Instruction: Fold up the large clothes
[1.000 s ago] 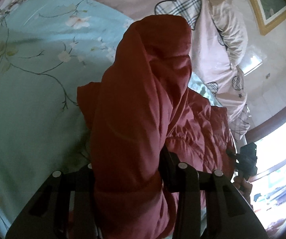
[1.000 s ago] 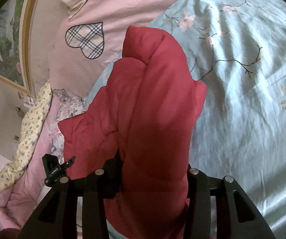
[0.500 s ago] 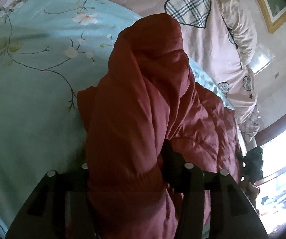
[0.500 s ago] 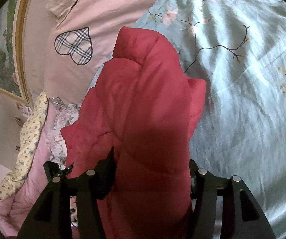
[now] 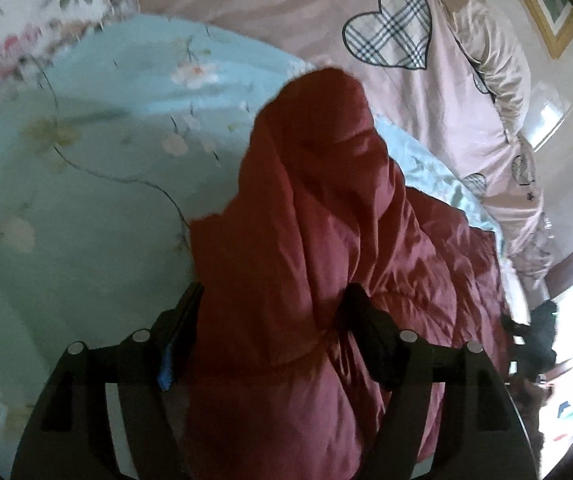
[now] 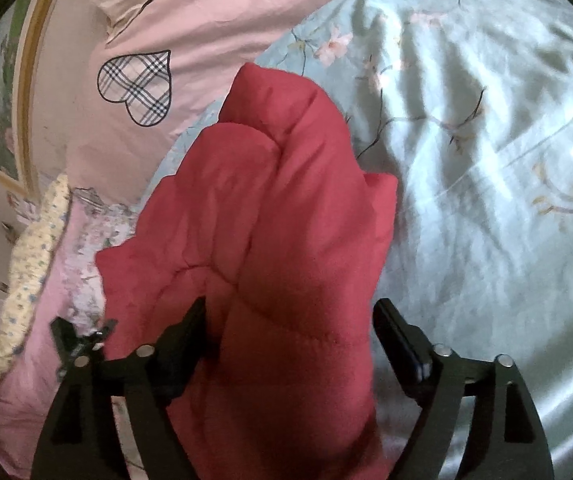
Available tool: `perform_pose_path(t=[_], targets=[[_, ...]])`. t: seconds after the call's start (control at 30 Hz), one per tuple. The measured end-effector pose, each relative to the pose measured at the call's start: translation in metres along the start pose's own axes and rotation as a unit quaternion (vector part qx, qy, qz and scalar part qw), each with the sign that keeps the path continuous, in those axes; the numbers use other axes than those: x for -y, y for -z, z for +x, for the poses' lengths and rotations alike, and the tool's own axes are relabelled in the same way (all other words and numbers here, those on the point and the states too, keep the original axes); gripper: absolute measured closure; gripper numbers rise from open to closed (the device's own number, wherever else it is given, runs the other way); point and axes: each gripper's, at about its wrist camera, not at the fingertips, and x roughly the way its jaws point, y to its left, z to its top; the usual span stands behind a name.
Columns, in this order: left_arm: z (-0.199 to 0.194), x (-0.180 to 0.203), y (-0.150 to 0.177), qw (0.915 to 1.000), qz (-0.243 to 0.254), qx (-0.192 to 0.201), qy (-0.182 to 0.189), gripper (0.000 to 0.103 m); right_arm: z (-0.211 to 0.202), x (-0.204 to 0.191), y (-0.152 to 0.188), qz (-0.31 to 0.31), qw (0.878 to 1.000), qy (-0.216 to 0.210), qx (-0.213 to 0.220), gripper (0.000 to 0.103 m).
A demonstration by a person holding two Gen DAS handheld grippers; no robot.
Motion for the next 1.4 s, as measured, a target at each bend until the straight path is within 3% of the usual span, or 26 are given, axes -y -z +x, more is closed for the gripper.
perform_pose_path(t=[0.07,0.53,0.77,1.0,1.03,1.07,1.1,1.13,1.17,1.3,1.4], targets=[[-0.008,0.003,-0.003,0.9997,0.008,0.016,-0.019,0.032,-0.005,-0.003,-0.001,-0.010,1.000,0.014,0.010,0.015],[-0.012,0.017,-0.026,0.9991,0.017,0.030,-0.026,0.032,-0.016,-0.031,-0.028,-0.062,0.993,0.081,0.051,0.015],[0.001,0.027,-0.059,0.9990,0.015,0.031,-0.027,0.032,0.000,-0.046,-0.070,-0.079,0.990,0.102,0.051,0.015],[0.037,0.030,-0.092,0.9991,0.009,0.008,-0.039,0.030,0.031,-0.044,-0.115,-0.072,0.991,0.107,0.036,0.017],[0.043,0.029,-0.094,0.9992,0.007,0.003,-0.039,0.031,0.036,-0.043,-0.120,-0.072,0.991,0.108,0.034,0.021],[0.048,0.026,-0.096,0.9993,0.003,-0.002,-0.038,0.031,0.039,-0.043,-0.121,-0.073,0.990,0.113,0.032,0.039],[0.051,0.025,-0.096,0.9993,-0.001,-0.005,-0.036,0.042,0.042,-0.043,-0.123,-0.073,0.990,0.117,0.028,0.053],[0.056,0.024,-0.096,0.9994,0.000,-0.013,-0.032,0.064,0.044,-0.042,-0.124,-0.070,0.990,0.116,0.024,0.077],[0.059,0.025,-0.096,0.9994,0.003,-0.022,-0.028,0.076,0.045,-0.042,-0.123,-0.065,0.991,0.112,0.023,0.083],[0.050,0.035,-0.094,0.9989,0.029,-0.004,-0.036,0.088,0.030,-0.062,-0.117,-0.100,0.984,0.133,0.058,0.092],[0.036,0.041,-0.101,0.9986,0.032,0.021,-0.036,0.089,0.013,-0.080,-0.118,-0.118,0.978,0.140,0.095,0.093]])
